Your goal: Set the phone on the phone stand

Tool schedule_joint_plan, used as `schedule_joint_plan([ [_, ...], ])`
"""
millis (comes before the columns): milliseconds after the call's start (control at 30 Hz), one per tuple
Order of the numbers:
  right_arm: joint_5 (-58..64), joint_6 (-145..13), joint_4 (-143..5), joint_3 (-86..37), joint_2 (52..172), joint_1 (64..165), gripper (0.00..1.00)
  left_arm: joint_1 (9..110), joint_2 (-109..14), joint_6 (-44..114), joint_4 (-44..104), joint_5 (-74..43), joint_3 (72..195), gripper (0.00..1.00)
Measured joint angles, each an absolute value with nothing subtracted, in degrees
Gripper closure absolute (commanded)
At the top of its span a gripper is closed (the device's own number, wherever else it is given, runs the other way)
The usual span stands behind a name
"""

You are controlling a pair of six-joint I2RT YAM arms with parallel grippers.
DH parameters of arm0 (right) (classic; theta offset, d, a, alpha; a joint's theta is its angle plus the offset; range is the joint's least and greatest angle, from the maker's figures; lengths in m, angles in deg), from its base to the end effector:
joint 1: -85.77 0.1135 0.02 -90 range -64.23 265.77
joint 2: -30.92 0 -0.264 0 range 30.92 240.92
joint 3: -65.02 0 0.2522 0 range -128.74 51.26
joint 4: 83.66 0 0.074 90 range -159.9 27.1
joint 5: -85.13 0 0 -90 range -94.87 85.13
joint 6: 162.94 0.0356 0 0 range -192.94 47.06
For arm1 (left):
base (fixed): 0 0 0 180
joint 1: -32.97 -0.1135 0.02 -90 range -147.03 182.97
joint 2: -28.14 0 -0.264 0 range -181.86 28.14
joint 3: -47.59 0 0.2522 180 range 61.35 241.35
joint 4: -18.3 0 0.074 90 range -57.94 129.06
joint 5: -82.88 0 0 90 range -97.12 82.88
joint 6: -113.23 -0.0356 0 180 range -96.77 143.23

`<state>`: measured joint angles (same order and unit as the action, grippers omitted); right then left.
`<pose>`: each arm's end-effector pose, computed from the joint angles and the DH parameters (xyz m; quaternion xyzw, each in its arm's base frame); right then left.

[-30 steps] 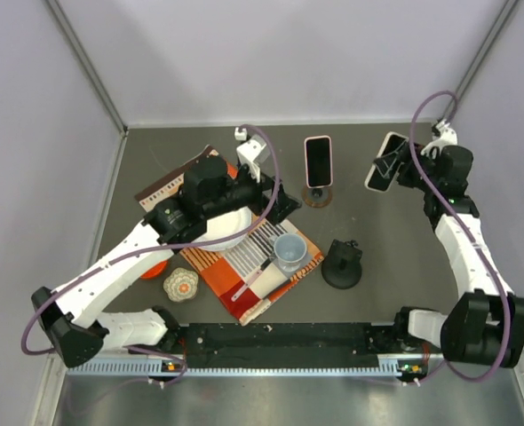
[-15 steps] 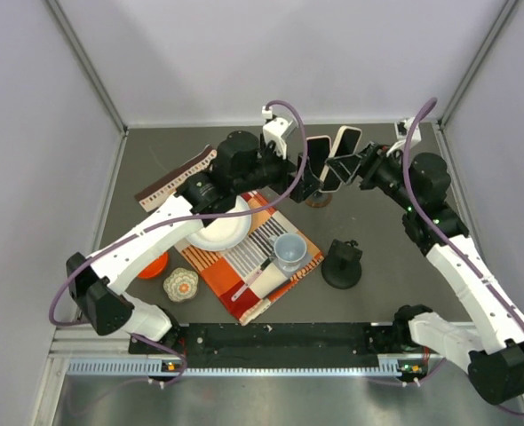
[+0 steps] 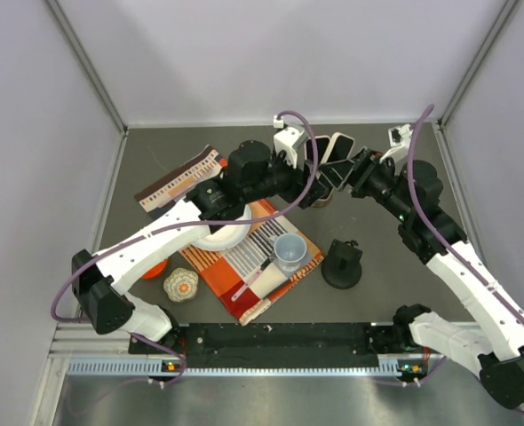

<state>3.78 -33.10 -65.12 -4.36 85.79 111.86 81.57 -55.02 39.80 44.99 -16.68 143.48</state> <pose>0.1963 0.1021 0.3849 0.0363 0.7304 0.4162 0.5404 0.2207 -0.2593 0.4049 0.2659 0.7404 -0.3859 0.4818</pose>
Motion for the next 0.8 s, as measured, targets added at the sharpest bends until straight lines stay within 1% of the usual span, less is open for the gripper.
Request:
schedule_joint_plan([
  [67, 3.7, -32.6, -63.8, -4.3, 84.8, 111.9, 1.00, 82.1, -55.0, 40.3, 44.4, -16.6, 142.6, 0.56],
  [100, 3.7, -32.3, -63.0, -4.3, 84.2, 111.9, 1.00, 82.3, -55.0, 40.5, 44.1, -16.4, 142.1, 0.74],
  [133, 3.6, -32.2, -62.5, -4.3, 83.5, 111.9, 1.00, 82.4, -55.0, 40.7, 43.9, -16.4, 141.7, 0.86],
  [167, 3.4, -32.2, -61.8, -4.3, 83.0, 111.9, 0.93, 82.6, -55.0, 41.4, 43.1, -17.1, 141.2, 0.94],
  [200, 3.0, -31.9, -61.3, -4.1, 82.6, 111.9, 0.84, 83.0, -55.0, 40.9, 42.6, -17.6, 141.1, 1.00],
  [233, 3.1, -31.6, -61.1, -3.8, 82.3, 111.9, 0.75, 83.6, -55.0, 40.7, 42.2, -18.1, 140.9, 1.00],
  [267, 3.3, -31.7, -60.6, -3.7, 82.2, 111.9, 0.70, 83.9, -54.8, 40.8, 42.3, -18.0, 140.5, 1.00],
  [300, 3.7, -31.7, -60.2, -3.5, 81.9, 111.8, 0.61, 83.9, -54.4, 40.9, 42.1, -18.4, 139.8, 1.00],
  [333, 4.5, -31.8, -59.9, -3.3, 81.8, 111.8, 0.38, 83.9, -53.8, 41.0, 41.8, -18.7, 138.9, 1.00],
  [400, 6.4, -32.3, -59.3, -2.9, 81.7, 111.9, 0.19, 83.9, -52.4, 41.1, 40.9, -19.2, 136.6, 1.00],
  [433, 7.6, -32.7, -58.7, -2.8, 81.7, 111.9, 0.06, 83.9, -51.3, 41.1, 40.6, -19.6, 135.0, 1.00],
  [467, 9.4, -33.8, -57.9, -2.8, 81.6, 111.9, 0.02, 83.9, -50.4, 41.4, 40.2, -19.8, 133.7, 1.00],
  [500, 11.1, -35.6, -57.0, -2.9, 81.4, 111.9, 0.01, 83.7, -49.5, 41.6, 40.2, -20.2, 132.5, 1.00],
  [633, 18.9, -44.8, -52.0, -4.1, 78.6, 111.9, 0.01, 82.6, -43.9, 42.2, 43.5, -21.7, 127.8, 1.00],
  [800, 29.7, -53.7, -46.0, -7.6, 74.8, 111.9, 0.03, 82.3, -35.9, 41.6, 50.6, -24.6, 127.3, 1.00],
])
